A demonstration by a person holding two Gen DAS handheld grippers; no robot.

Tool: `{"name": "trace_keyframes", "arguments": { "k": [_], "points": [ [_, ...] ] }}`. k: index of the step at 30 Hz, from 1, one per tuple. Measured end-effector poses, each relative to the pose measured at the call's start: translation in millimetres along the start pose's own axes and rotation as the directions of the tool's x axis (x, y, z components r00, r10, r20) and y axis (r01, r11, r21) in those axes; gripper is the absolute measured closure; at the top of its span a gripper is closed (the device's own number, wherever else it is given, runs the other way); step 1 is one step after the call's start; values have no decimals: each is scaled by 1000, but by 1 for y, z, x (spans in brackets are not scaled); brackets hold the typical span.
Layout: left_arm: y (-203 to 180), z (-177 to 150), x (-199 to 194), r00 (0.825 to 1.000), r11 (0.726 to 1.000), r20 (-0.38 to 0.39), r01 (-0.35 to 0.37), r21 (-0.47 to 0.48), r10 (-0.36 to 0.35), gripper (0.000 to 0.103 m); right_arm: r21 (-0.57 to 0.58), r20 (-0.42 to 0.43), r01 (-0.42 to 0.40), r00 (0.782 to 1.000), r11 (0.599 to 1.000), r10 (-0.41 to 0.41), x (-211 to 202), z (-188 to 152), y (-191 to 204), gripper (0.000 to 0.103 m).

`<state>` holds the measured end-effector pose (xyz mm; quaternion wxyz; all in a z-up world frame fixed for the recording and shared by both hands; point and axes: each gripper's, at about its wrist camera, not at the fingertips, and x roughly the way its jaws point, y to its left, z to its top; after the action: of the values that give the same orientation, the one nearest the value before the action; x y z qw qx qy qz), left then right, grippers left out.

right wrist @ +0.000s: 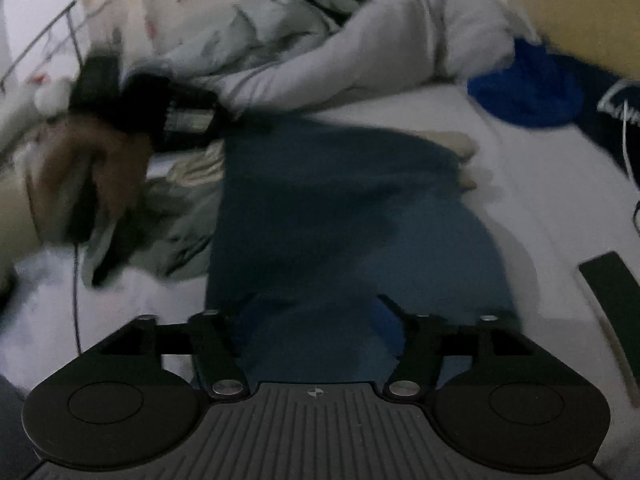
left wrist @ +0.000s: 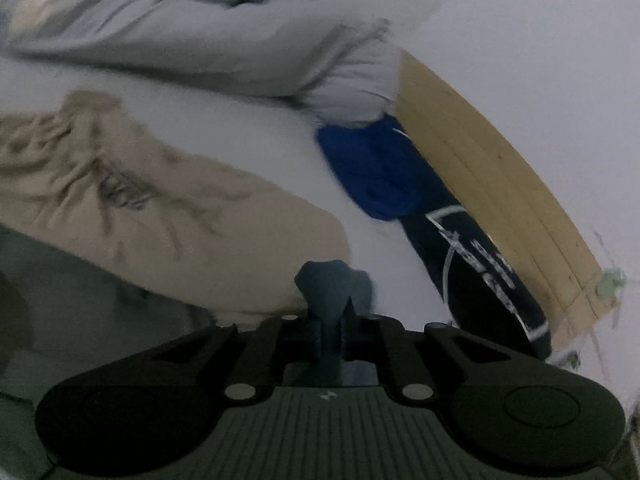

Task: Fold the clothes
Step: 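Grasp the folded shirt with both grippers and lift it off the bed, then carry the folded shirt off the bed with both grippers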

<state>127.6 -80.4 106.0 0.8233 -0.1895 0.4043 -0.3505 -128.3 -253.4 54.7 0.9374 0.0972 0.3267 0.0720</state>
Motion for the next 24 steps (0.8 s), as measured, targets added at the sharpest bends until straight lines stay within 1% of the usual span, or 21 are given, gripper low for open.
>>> {"name": "trace_keyframes", "arguments": {
  "k": [2, 4, 5, 6, 8, 10, 11, 13, 16, 17, 19, 20, 21, 23, 24],
  "points": [
    [-28, -1, -9, 1000, 998, -10, -6, 54, 7, 92, -75, 5, 39, 999, 996, -39, 5, -22, 33, 26],
    [-48, -4, -16, 1000, 995, -13, -17, 101, 18, 93, -160, 2, 75, 997, 984, -75, 14, -46, 65, 26],
    [-55, -4, -20, 1000, 993, -12, -23, 115, 25, 93, -202, -5, 78, 997, 976, -81, 19, -58, 80, 25],
    [-59, -5, -23, 999, 993, -9, -30, 118, 31, 93, -253, -10, 80, 996, 964, -85, 23, -69, 93, 25],
    [-64, -8, -28, 999, 992, 0, -34, 119, 34, 93, -365, -2, 95, 995, 926, -103, 31, -88, 117, 25],
    [-63, -9, -32, 999, 994, 10, -38, 103, 37, 93, -433, 35, 154, 987, 888, -154, 38, -100, 132, 25],
    [-63, -9, -33, 999, 995, 15, -40, 97, 38, 93, -456, 51, 180, 983, 872, -176, 42, -104, 136, 24],
    [-61, -10, -34, 999, 995, 27, -45, 85, 42, 93, -469, 92, 231, 973, 853, -213, 48, -105, 139, 22],
    [-55, -10, -39, 998, 997, 41, -52, 51, 50, 93, -472, 152, 313, 950, 824, -273, 56, -105, 137, 23],
    [-53, -10, -40, 998, 998, 45, -52, 35, 50, 93, -473, 156, 329, 944, 818, -290, 59, -104, 132, 23],
    [-49, -9, -42, 997, 998, 54, -57, 12, 56, 93, -483, 157, 320, 947, 815, -280, 61, -108, 125, 23],
    [-46, -9, -43, 997, 998, 58, -58, 2, 58, 93, -494, 160, 314, 949, 811, -271, 62, -111, 123, 27],
    [-44, -9, -44, 996, 998, 61, -59, -5, 59, 93, -511, 159, 299, 954, 806, -253, 62, -113, 122, 34],
    [-40, -8, -46, 996, 998, 66, -67, -23, 68, 93, -551, 135, 250, 968, 796, -211, 63, -115, 123, 68],
    [-37, -8, -47, 995, 997, 69, -70, -34, 72, 93, -564, 119, 236, 971, 791, -205, 62, -114, 124, 75]
  ]
}}
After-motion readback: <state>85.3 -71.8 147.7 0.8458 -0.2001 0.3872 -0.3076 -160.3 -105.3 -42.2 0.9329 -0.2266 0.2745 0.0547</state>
